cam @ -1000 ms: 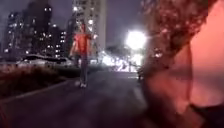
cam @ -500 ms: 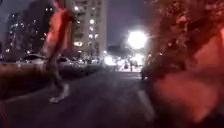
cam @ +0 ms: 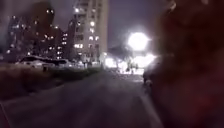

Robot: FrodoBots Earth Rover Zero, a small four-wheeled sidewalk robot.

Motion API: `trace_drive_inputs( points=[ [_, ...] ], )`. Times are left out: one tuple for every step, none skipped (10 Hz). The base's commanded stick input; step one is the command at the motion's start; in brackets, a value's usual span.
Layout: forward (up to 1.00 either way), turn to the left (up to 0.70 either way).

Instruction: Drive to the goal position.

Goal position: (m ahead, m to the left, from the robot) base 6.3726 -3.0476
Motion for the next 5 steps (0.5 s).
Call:
trace_drive_inputs(
  points=[
    [0.45, -0.17],
    [0.45, -0.21],
    [0.45, -0.19],
    [0.45, 0.00],
    [0.45, 0.00]
  ],
)
